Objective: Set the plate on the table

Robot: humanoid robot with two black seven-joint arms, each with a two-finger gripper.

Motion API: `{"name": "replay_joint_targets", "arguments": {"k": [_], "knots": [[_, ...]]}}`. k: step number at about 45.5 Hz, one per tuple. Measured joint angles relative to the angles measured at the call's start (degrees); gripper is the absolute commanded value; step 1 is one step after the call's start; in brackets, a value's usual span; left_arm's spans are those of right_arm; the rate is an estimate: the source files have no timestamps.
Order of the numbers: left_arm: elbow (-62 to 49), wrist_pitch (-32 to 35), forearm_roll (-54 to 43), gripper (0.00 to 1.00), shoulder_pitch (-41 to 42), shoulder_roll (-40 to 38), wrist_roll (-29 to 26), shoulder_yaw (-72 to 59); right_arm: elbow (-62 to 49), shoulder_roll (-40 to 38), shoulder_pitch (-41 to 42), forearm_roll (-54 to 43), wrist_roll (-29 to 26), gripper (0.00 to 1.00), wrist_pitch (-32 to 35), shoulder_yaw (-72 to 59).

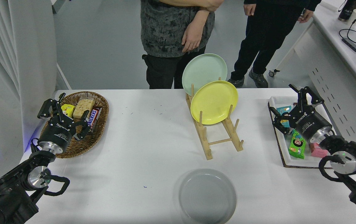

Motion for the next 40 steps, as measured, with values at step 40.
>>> {"name": "replay_joint_targets", "arguments": {"k": [40], "knots": [[0.0, 0.0, 0.0, 0.98, -0.1, 0.0, 0.0, 0.0, -4.0, 6.3, -2.3, 9.2, -0.1, 1.00, 1.6, 3.5]]}}
